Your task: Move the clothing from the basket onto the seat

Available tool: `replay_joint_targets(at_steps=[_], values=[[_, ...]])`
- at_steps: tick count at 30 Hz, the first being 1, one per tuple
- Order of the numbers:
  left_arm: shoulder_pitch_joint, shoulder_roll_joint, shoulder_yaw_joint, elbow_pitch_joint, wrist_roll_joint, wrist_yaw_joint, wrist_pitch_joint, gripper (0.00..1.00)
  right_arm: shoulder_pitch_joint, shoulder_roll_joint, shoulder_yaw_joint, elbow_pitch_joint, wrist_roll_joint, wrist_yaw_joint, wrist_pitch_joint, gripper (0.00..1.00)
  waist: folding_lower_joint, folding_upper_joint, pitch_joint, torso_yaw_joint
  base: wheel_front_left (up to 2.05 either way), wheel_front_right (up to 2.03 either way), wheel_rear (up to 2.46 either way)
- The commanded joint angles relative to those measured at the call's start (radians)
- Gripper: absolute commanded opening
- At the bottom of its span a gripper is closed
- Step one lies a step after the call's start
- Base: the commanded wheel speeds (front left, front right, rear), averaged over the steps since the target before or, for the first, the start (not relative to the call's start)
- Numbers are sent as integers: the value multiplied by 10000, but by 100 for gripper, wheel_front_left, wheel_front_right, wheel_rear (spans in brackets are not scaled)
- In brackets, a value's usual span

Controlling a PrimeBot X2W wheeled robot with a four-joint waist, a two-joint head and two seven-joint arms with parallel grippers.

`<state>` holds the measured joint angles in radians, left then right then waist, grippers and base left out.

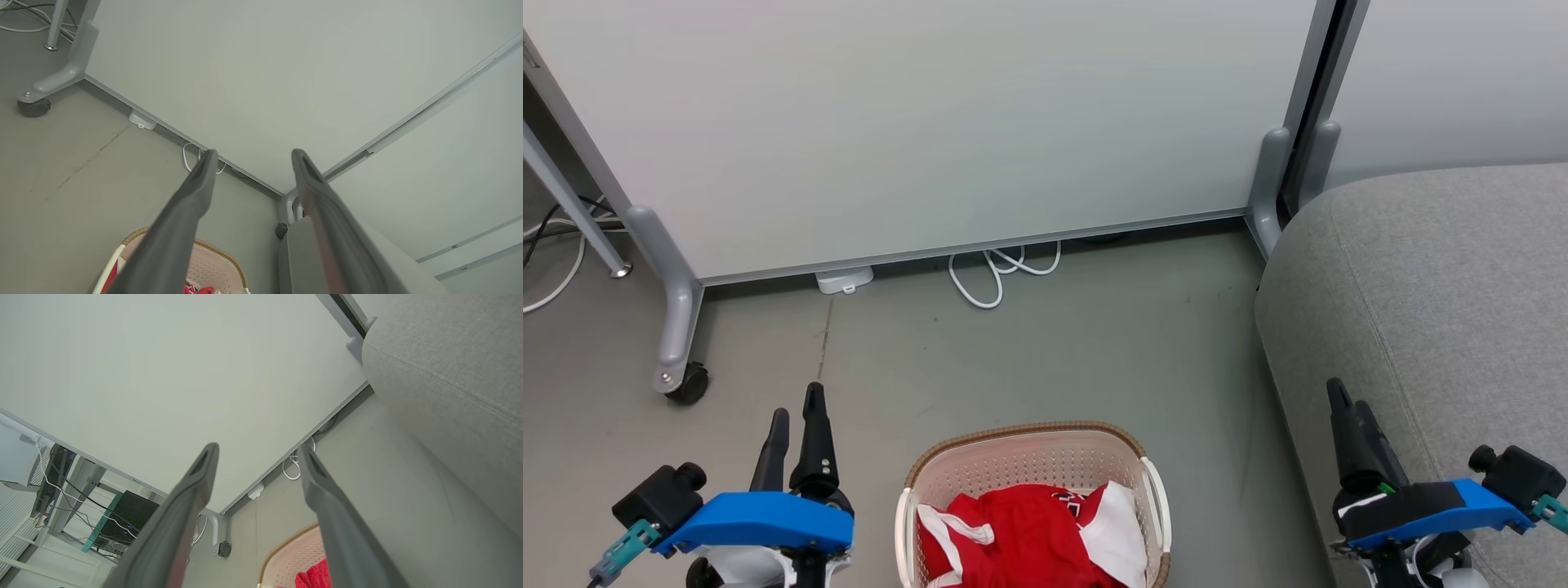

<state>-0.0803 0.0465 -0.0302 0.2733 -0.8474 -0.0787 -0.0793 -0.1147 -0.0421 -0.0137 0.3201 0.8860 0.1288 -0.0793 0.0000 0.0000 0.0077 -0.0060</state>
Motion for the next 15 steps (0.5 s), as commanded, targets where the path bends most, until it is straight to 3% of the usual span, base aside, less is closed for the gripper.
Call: replay_joint_targets(at_steps=[1, 15], values=[[-259, 79, -76, -104, 442, 27, -112, 100, -272, -70, 39, -56, -400, 15, -112, 100, 0, 0, -3, -6, 0, 0, 0], [-398, 152, -380, 133, 2275, 1, -503, 100, -399, -80, 175, 88, -2124, 18, -386, 100, 0, 0, -1, -48, 0, 0, 0]])
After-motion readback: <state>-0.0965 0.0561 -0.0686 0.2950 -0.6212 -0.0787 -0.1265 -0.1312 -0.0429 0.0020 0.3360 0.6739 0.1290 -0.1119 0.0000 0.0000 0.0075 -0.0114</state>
